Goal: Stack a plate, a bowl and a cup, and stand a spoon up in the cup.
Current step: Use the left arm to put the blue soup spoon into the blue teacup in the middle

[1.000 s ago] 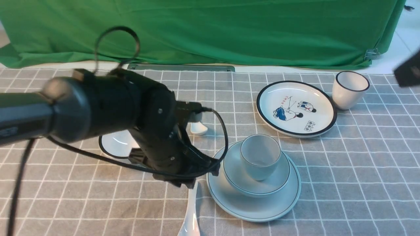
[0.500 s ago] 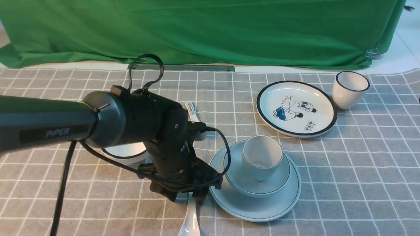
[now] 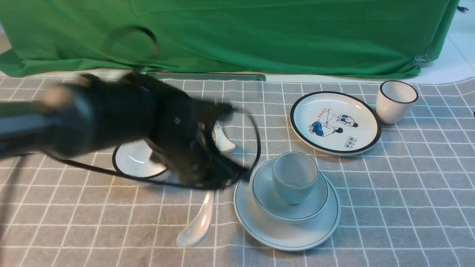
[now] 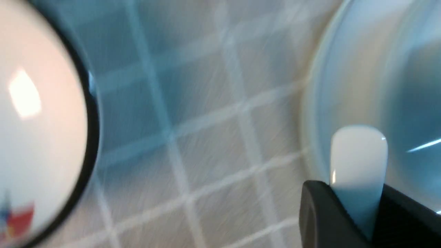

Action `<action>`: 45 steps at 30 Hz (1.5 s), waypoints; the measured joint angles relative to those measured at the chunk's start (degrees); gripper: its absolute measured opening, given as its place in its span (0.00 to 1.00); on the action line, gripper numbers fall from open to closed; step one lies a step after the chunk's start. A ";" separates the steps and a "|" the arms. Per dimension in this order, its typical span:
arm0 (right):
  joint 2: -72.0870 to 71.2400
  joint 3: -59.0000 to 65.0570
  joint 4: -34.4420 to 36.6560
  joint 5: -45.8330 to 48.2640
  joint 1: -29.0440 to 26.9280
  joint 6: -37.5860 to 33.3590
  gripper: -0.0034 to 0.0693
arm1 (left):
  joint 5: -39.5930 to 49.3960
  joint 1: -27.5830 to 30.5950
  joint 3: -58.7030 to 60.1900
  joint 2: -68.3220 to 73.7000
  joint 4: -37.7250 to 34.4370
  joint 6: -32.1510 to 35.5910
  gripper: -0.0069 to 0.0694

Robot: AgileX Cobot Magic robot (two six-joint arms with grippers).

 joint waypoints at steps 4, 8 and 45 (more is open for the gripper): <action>0.00 0.00 0.00 -0.04 0.00 0.00 0.10 | -16.98 -3.84 0.50 -6.08 -0.21 2.83 0.24; 0.00 0.00 0.00 -0.04 0.00 0.00 0.10 | -42.10 -7.47 6.23 -7.16 0.26 3.88 0.24; 0.00 0.06 0.00 -0.18 0.00 -0.18 0.13 | -83.69 -7.42 16.09 14.50 9.54 1.31 0.30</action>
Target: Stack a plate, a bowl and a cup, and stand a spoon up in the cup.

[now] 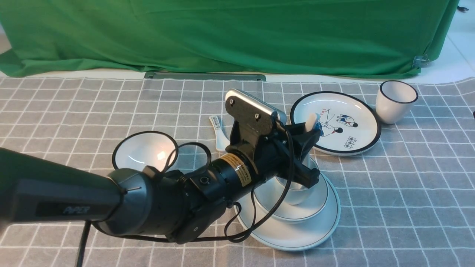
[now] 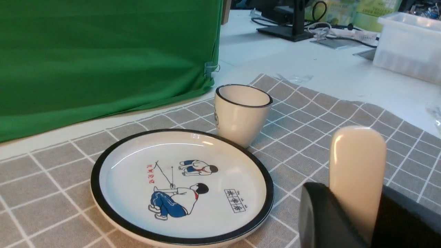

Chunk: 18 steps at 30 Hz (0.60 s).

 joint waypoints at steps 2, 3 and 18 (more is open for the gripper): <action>0.00 0.00 0.00 0.00 0.00 -0.02 0.13 | 0.00 0.00 0.00 -0.07 0.00 0.00 0.37; 0.00 0.00 0.00 0.00 0.00 -0.02 0.13 | 0.42 0.00 0.00 -0.19 0.00 0.00 0.40; -6.27 0.29 -1.06 -6.28 0.00 -0.39 0.14 | 48.37 0.60 0.04 -31.84 0.21 0.00 0.23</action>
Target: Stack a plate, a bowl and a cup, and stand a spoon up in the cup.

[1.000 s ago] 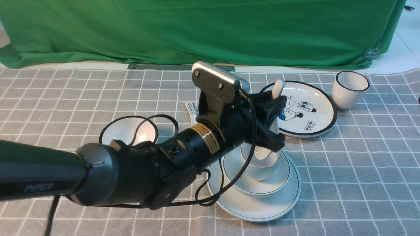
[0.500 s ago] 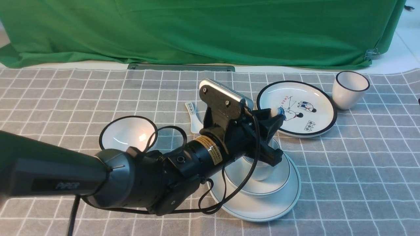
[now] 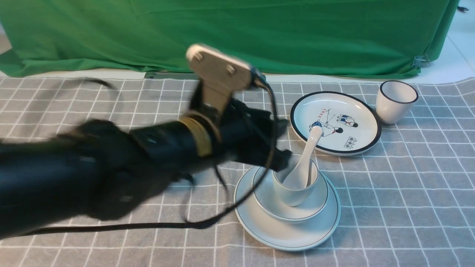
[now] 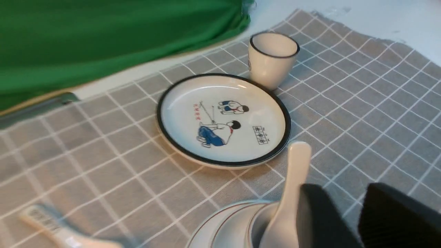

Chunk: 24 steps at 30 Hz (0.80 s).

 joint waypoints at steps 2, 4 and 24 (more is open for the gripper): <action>-3.83 0.75 -0.59 -3.36 0.00 -0.13 0.14 | 5.09 0.63 0.00 -4.28 0.13 0.00 0.16; -8.58 3.30 -1.02 -8.78 0.00 -0.13 0.14 | 11.50 1.71 0.29 -9.81 0.25 0.00 0.12; -50.80 53.26 -1.48 -59.71 0.00 2.22 0.18 | 5.82 10.08 31.46 -47.73 -0.05 -9.25 0.10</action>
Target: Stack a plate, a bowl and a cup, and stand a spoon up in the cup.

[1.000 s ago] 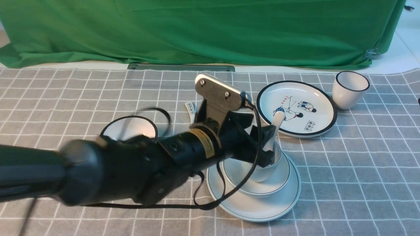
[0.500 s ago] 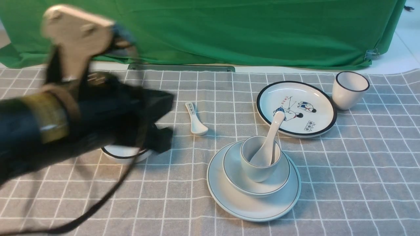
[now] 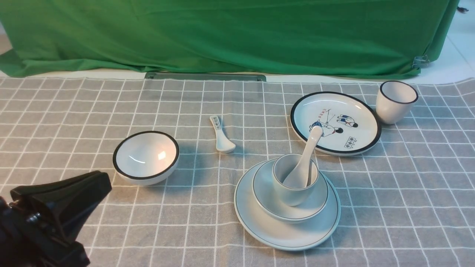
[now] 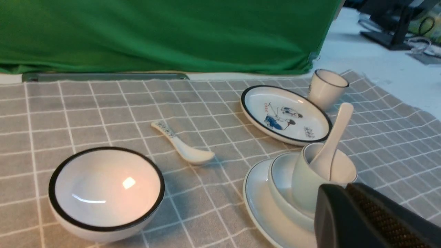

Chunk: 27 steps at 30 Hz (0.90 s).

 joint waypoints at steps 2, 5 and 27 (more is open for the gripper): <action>-0.06 0.19 0.00 -0.36 0.00 0.06 0.19 | -0.51 0.06 0.27 -0.19 -0.07 0.00 0.10; -0.06 0.30 0.00 -0.49 0.00 0.06 0.21 | -0.79 0.06 0.39 -0.18 -0.09 0.00 0.10; -0.06 0.30 0.00 -0.49 0.00 0.17 0.26 | -1.65 2.26 1.30 -3.08 -8.91 13.39 0.11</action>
